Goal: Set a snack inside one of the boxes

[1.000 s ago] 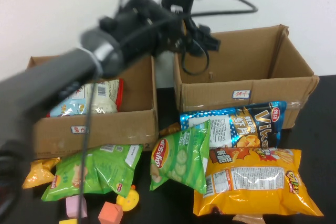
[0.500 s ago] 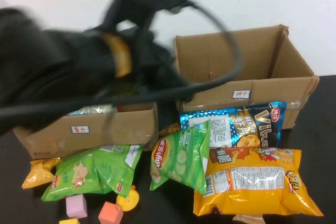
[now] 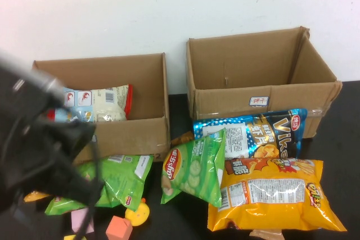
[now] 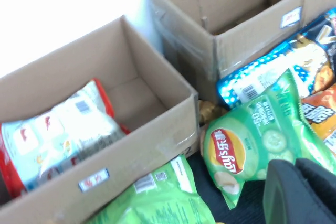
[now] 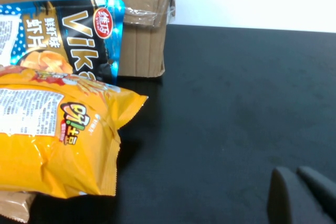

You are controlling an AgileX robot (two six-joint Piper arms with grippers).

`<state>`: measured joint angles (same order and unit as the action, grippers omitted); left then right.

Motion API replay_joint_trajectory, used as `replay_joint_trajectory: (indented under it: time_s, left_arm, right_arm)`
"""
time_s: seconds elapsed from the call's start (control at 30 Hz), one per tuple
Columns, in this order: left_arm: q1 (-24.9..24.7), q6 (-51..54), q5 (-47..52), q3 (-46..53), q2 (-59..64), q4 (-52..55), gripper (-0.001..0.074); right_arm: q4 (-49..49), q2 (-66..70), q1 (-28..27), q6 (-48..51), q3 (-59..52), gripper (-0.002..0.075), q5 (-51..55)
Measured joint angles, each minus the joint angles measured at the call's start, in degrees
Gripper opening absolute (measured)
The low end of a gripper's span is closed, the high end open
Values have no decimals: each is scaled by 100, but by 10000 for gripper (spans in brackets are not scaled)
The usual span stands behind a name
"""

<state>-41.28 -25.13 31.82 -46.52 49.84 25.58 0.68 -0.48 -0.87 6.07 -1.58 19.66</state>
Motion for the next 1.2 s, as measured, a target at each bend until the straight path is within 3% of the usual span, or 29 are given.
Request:
replay_joint_trajectory:
  time_s: [0.1, 0.23, 0.47, 0.7, 0.87, 1.2]
  left_arm:
    - [449, -344, -615, 859, -616, -40, -1]
    - [1420, -300, -1301, 1967, -1569, -419, -1]
    - [3201, 806, -1892, 3496, -3187, -1682, -1]
    - [4470, 2380, -1853, 4531, -4796, -2992, -1]
    - [4925, 3092, -1508, 4772, -5039, -3262, -1]
    - [4998, 3258, -1321, 4783, -5039, -3298, -1]
  right_arm:
    - [-10, 0, 0, 0, 0, -1, 0]
    - [-10, 0, 0, 0, 0, -1, 0]
    - [-10, 0, 0, 0, 0, -1, 0]
    - [-10, 0, 0, 0, 0, -1, 0]
    - [-10, 0, 0, 0, 0, -1, 0]
    - [-10, 0, 0, 0, 0, -1, 0]
